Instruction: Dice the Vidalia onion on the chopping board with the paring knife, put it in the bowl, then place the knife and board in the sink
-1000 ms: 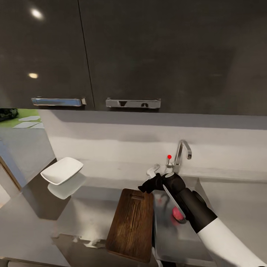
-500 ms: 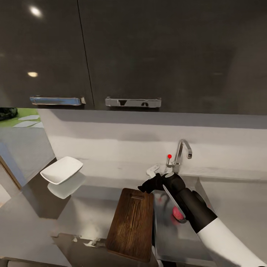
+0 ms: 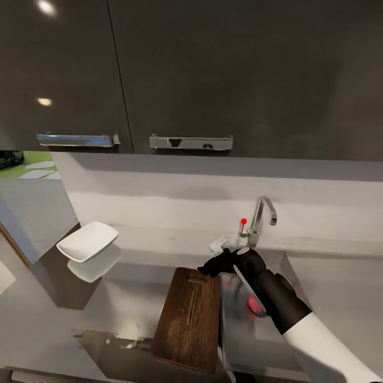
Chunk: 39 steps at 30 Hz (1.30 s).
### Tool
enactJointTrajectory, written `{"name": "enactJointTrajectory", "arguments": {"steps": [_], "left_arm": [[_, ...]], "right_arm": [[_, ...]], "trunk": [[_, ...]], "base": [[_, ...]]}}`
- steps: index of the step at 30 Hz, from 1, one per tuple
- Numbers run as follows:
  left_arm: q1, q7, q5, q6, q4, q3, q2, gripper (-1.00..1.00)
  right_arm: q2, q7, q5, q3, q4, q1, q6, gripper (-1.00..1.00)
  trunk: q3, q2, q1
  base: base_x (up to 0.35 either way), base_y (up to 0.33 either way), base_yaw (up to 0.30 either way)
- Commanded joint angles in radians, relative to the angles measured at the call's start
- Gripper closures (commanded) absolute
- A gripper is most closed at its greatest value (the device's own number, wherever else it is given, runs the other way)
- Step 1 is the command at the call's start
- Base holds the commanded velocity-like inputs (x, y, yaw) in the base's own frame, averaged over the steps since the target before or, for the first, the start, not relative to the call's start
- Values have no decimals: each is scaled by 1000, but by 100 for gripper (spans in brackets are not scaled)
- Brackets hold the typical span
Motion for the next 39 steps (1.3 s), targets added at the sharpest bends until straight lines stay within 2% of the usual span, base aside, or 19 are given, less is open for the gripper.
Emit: {"name": "enactJointTrajectory", "arguments": {"steps": [1, 21, 39], "left_arm": [[-1, 0, 1, -6, 2, 0, 0, -100], [-1, 0, 1, -6, 2, 0, 0, -100], [-1, 0, 1, -6, 2, 0, 0, -100]], "right_arm": [[-1, 2, 0, 2, -1, -1, 4, -100], [-1, 2, 0, 2, -1, -1, 4, -100], [-1, 2, 0, 2, -1, -1, 3, -100]], "trunk": [[-4, -2, 1], [-35, -2, 1], [-41, -2, 1]], "base": [[0, 0, 0], [27, 0, 0], [20, 0, 0]]}}
